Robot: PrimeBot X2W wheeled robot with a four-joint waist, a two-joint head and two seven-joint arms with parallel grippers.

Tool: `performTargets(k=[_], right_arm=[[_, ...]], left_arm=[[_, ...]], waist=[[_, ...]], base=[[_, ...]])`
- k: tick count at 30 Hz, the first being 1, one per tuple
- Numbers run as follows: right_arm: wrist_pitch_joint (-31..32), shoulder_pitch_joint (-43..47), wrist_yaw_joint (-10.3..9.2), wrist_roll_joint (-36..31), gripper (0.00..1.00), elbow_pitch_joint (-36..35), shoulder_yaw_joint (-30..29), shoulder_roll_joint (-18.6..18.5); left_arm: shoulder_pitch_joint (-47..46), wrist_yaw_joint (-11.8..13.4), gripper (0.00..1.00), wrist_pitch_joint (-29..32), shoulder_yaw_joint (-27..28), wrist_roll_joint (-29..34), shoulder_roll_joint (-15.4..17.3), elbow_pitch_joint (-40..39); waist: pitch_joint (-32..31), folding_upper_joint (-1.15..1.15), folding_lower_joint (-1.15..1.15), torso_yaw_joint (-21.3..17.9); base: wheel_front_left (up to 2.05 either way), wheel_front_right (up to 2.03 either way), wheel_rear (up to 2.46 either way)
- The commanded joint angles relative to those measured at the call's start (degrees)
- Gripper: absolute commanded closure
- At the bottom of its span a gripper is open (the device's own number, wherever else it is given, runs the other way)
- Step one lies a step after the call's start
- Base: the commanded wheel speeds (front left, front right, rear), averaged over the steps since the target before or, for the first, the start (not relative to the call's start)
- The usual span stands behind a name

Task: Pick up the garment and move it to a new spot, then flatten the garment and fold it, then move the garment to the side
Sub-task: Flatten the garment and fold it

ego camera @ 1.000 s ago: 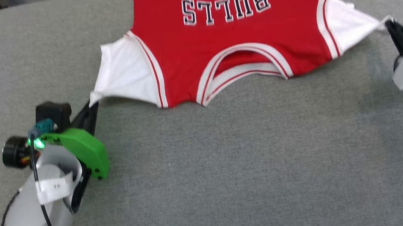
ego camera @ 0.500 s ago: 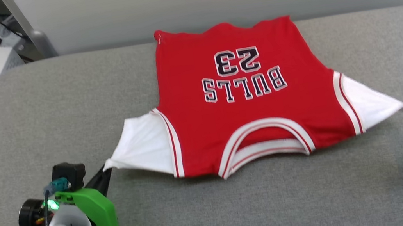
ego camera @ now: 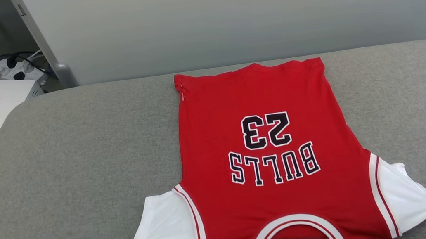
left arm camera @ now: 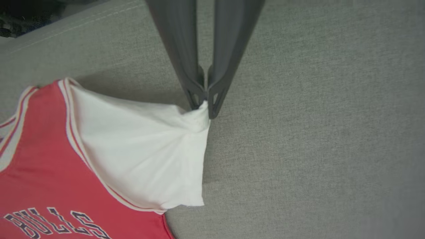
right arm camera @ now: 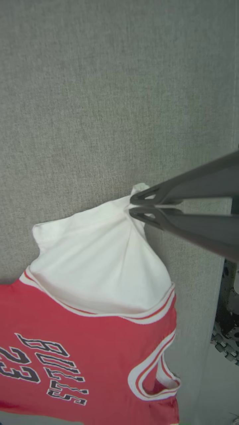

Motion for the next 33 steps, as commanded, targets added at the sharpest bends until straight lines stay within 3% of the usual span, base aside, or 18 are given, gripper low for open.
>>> performTargets(k=[1, 5, 6, 7, 13, 21, 28, 33], right_arm=[[0.9, 0.9, -0.1, -0.9, 1.0, -1.2, -1.3, 0.4], [4.7, 1.1, -0.1, -2.9, 1.0, -4.6, -3.8, 2.2], [5.4, 0.6, -0.1, -3.7, 0.67, -5.7, -4.2, 2.6], [6.0, 0.2, -0.1, -4.2, 0.0, -6.5, -4.7, 2.9], [13.2, -4.9, -0.1, -5.5, 0.0, -12.1, -8.3, 5.5], [28.6, -20.7, -0.1, -10.9, 0.0, -19.8, -10.9, 11.0], [36.3, -36.2, -0.1, -18.8, 0.0, -16.3, -13.3, 11.3], [37.2, -46.5, -0.1, -24.0, 0.0, -11.0, -13.7, 8.9]], left_arm=[[0.8, -0.1, 1.0, 0.8, -0.2, -0.5, 0.6, -1.1], [-0.2, 0.9, 1.0, 2.5, -0.3, -0.3, 0.9, -4.4], [-0.5, 0.9, 1.0, 2.8, -0.3, -0.4, 0.9, -5.4], [-0.8, 1.1, 1.0, 3.1, -0.2, -0.5, 0.8, -6.2], [-2.7, 1.7, 1.0, 7.9, -0.5, -1.0, 2.2, -14.1], [-4.9, 4.8, 1.0, 15.8, -1.0, -0.3, 5.0, -26.1], [-8.4, 5.2, 1.0, 19.9, -2.5, 1.4, 5.2, -34.4], [-10.5, 5.5, 1.0, 19.7, -2.7, 3.3, 4.8, -37.1]], waist=[[0.6, 0.0, 0.01, 0.0], [2.2, 0.0, 0.01, 0.1], [2.7, 0.0, 0.01, 0.1], [3.2, 0.0, 0.01, 0.2], [7.8, 0.0, 0.01, 1.0], [16.8, 0.0, 0.01, 3.6], [26.1, 0.0, 0.01, 8.8], [31.3, 0.0, 0.01, 12.1]], base=[[0.0, 0.0, 0.0], [0.0, 0.0, 0.0], [0.0, 0.0, 0.0], [0.0, 0.0, 0.0], [0.0, 0.0, 0.0], [0.0, 0.0, 0.0], [0.0, 0.0, 0.0], [0.0, 0.0, 0.0]])
